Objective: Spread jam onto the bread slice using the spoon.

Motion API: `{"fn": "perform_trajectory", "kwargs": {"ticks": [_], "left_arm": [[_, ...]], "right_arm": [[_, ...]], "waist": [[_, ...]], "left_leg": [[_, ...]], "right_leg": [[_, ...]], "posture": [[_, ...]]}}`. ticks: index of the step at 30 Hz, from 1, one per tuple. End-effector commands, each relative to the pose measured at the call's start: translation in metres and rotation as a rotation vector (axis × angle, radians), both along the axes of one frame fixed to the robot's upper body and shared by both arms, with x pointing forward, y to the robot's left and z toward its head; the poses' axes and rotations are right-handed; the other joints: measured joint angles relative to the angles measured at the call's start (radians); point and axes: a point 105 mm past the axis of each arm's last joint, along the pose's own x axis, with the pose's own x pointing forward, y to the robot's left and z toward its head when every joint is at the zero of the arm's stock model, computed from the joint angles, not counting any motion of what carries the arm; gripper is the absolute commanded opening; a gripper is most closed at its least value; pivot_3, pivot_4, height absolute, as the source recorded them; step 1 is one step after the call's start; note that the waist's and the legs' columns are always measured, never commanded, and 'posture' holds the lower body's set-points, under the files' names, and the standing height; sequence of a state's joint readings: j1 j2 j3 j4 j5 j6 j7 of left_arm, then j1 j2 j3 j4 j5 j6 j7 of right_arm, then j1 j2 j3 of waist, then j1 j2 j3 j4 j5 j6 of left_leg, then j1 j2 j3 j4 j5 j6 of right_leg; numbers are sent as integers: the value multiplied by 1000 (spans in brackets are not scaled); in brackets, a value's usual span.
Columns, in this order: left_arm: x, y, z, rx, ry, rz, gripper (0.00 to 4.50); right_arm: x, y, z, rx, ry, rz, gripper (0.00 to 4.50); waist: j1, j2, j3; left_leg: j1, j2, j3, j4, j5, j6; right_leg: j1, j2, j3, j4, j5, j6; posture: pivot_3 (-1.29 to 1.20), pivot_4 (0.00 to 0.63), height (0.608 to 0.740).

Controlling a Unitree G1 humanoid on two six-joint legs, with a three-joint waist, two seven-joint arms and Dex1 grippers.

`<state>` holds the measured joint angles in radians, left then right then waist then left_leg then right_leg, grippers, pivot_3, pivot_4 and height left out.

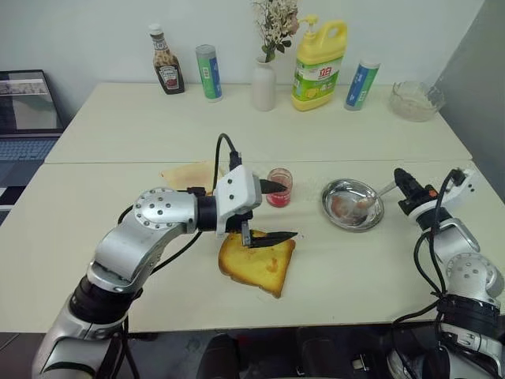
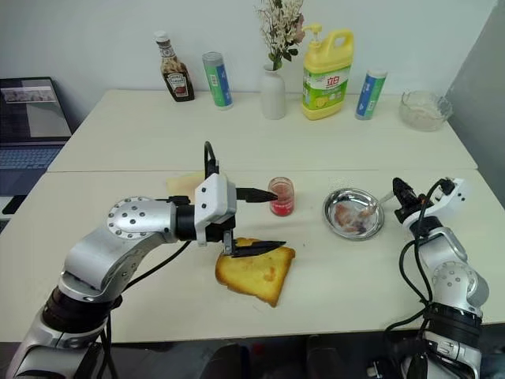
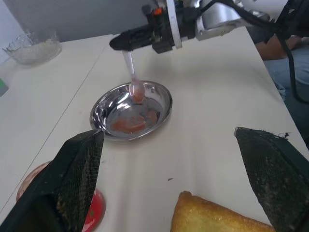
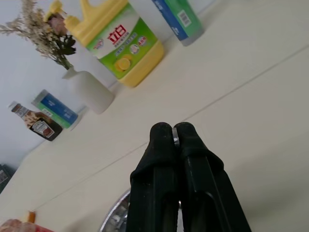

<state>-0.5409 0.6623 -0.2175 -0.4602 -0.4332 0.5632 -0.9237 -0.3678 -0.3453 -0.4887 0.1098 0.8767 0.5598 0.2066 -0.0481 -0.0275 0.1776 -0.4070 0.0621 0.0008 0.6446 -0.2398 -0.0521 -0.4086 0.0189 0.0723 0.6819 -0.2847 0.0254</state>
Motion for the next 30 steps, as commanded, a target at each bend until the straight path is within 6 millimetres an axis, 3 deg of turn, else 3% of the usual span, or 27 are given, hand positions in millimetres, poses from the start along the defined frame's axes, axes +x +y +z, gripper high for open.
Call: {"fn": "perform_trajectory", "kwargs": {"ticks": [1,7,8,13,20,24,30], "left_arm": [[-2,-5,8,0,-42,-14,4500],[-2,-5,8,4,-46,-10,4500],[-2,-5,8,5,-48,-10,4500],[-2,-5,8,6,-50,-7,4500],[-1,-5,6,9,-55,-1,4500],[-1,-5,6,6,-56,1,4500],[0,-4,5,6,-58,9,4500]], "right_arm": [[6,-14,12,-5,-59,-40,40],[11,-17,0,14,-28,-40,40],[11,-17,-2,15,-24,-38,242],[10,-16,-3,-13,-21,-22,1730],[3,-8,-1,-227,-34,18,4345],[-2,-2,-5,-429,-25,36,4468],[-8,3,-6,-598,-41,63,4468]], "waist": [[-1,0,0],[1,0,0],[1,0,0],[1,1,0],[4,1,0],[4,1,0],[6,1,0]], "left_leg": [[0,0,0,0,0,0],[0,0,0,0,0,0],[0,0,0,0,0,0],[0,0,0,0,0,0],[0,0,0,0,0,0],[1,0,0,0,0,0],[1,0,0,0,0,0]], "right_leg": [[0,0,0,0,0,0],[0,0,0,0,0,0],[0,0,0,0,0,0],[0,0,0,0,0,0],[0,0,0,0,0,0],[0,0,0,0,0,0],[0,0,0,0,0,0]], "posture": [[0,150,740],[0,150,740],[0,150,740],[0,150,740],[0,150,740],[0,150,740],[0,150,740]]}}
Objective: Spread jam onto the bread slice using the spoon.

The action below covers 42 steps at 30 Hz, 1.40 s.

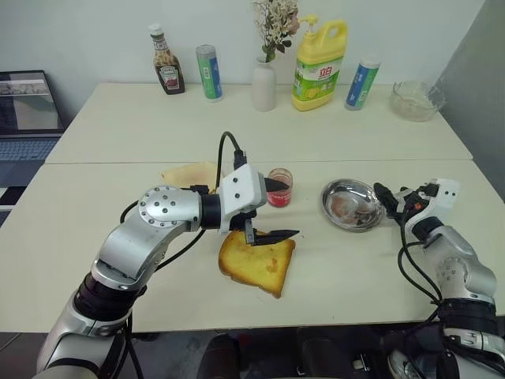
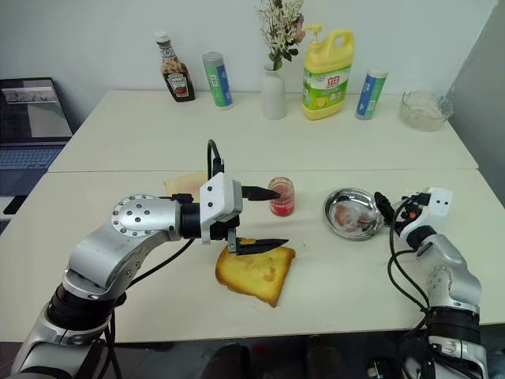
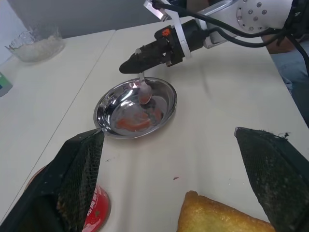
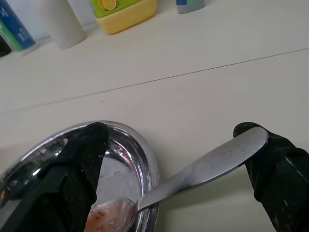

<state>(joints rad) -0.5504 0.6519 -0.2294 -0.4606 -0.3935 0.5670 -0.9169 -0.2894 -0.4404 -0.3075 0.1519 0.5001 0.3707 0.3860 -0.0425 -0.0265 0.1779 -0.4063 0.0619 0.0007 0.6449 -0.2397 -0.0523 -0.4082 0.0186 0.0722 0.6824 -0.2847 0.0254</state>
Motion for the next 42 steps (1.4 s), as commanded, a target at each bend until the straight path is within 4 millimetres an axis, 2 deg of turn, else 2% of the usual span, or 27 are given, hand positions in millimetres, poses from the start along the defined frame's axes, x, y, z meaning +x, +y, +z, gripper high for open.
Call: {"fn": "perform_trajectory", "kwargs": {"ticks": [1,4,6,11,14,19,21,25,28,32,36,42], "left_arm": [[-3,-2,6,-11,-37,-8,4500],[-2,-1,6,-11,-39,-4,4500],[-1,-1,5,-11,-39,-2,4500],[-1,0,4,-10,-38,0,4500],[-1,1,3,-9,-38,4,4500],[4,10,4,-19,-40,52,4500],[7,21,7,-24,-40,100,4500],[17,74,-1,78,-47,277,4500],[18,107,-9,138,-28,374,4500],[6,140,-22,210,25,431,4500],[-7,153,-32,230,87,432,4500],[-10,153,-35,211,108,425,4500]], "right_arm": [[-4,0,22,-129,-88,26,4468],[-6,2,27,-214,-126,51,4468],[-5,-4,35,-196,-173,1,4468],[-3,-16,47,50,-211,-90,4468],[-3,-21,51,127,-224,-116,4468],[-8,-10,65,38,-262,-37,4468],[-15,5,71,-37,-265,57,4468],[-50,44,78,-236,-236,346,4468],[-74,57,77,-310,-189,493,4468],[-106,63,67,-428,-88,685,4468],[-130,65,53,-479,26,818,4468],[-128,63,51,-489,34,816,4468]], "waist": [[0,0,0],[2,0,0],[2,0,0],[2,0,0],[5,0,0],[6,0,0],[7,0,0],[6,1,0],[6,1,0],[11,0,0],[13,-1,0],[13,-2,0]], "left_leg": [[0,0,0,0,0,0],[0,0,0,0,0,0],[0,0,0,0,0,0],[1,0,0,0,0,0],[1,0,0,0,0,0],[1,0,0,0,0,0],[1,0,0,0,0,0],[3,1,0,-2,0,0],[4,1,0,-2,0,0],[4,0,1,-1,0,0],[4,0,1,0,0,0],[6,0,1,1,0,0]], "right_leg": [[0,0,0,0,0,0],[0,0,0,0,0,0],[0,0,0,0,0,0],[0,0,0,1,0,0],[1,0,0,0,0,0],[1,0,0,0,0,0],[1,0,0,0,0,0],[1,0,0,1,0,0],[2,1,0,1,-1,0],[4,-1,0,-1,-3,2],[4,-2,-1,-1,-3,3],[4,-1,0,0,-2,4]], "posture": [[0,150,740],[0,150,740],[0,150,740],[0,150,740],[0,150,740],[0,150,740],[0,150,740],[0,150,740],[0,150,740],[0,150,740],[0,150,740],[0,150,740]]}}
